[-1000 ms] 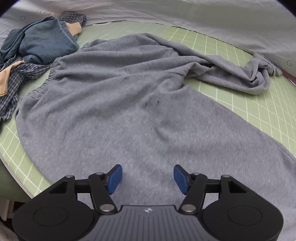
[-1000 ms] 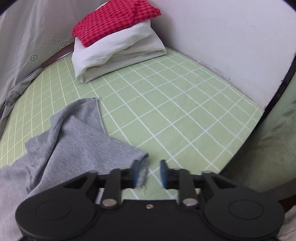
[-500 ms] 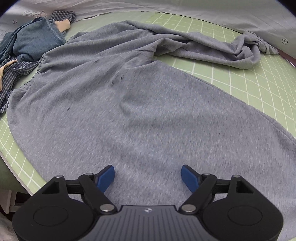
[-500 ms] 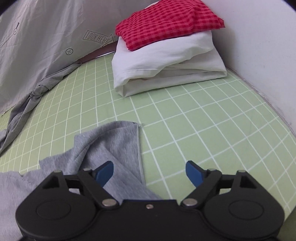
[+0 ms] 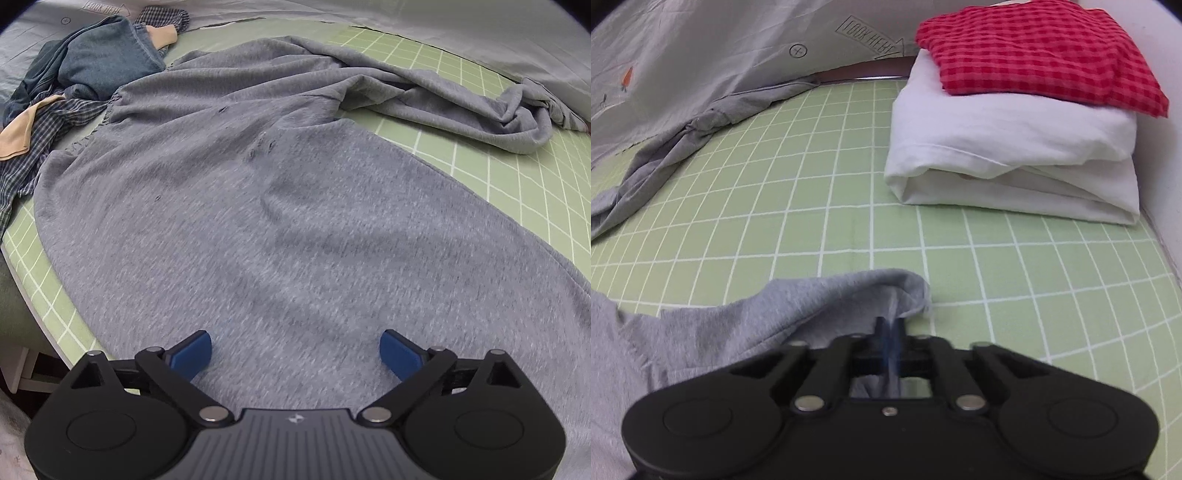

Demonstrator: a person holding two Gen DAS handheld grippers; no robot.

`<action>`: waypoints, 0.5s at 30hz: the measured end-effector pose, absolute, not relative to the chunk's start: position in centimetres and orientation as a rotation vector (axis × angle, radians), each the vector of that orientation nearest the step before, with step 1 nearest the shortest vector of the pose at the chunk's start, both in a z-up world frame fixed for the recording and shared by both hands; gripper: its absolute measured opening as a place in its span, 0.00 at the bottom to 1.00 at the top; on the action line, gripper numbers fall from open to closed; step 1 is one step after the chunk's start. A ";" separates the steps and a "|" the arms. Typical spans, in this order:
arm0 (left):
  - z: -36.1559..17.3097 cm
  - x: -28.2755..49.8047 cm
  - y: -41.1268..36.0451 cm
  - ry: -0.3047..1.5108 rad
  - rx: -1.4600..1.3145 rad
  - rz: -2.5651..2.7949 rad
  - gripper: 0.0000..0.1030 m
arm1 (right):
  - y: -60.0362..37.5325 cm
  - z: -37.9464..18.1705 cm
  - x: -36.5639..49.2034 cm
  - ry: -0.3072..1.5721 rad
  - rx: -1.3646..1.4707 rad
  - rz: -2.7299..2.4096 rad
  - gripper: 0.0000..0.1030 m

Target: Fold clothes

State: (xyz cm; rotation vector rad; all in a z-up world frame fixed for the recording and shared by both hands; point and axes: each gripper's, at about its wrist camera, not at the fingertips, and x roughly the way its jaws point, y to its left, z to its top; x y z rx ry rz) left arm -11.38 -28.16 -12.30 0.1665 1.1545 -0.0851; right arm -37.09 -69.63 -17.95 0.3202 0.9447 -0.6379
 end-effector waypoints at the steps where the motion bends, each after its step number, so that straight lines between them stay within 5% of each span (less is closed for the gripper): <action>1: -12.3 -11.4 -28.1 1.157 0.158 -0.077 0.97 | -70.0 -17.7 -37.1 0.941 0.304 -0.657 0.02; 7: -12.3 -11.4 -27.7 1.176 0.121 -0.074 0.99 | -73.0 -15.7 -38.1 0.872 0.249 -0.838 0.04; 8: -12.3 -11.4 -27.7 1.177 0.121 -0.075 0.99 | -73.5 -15.4 -38.3 0.859 0.239 -0.867 0.08; 10: -12.3 -11.4 -27.8 1.173 0.131 -0.070 1.00 | -74.1 -15.0 -39.0 0.828 0.251 -0.909 0.47; 15: -12.3 -11.2 -27.7 1.182 0.114 -0.066 1.00 | -73.3 -15.1 -43.9 0.755 0.479 -0.939 0.49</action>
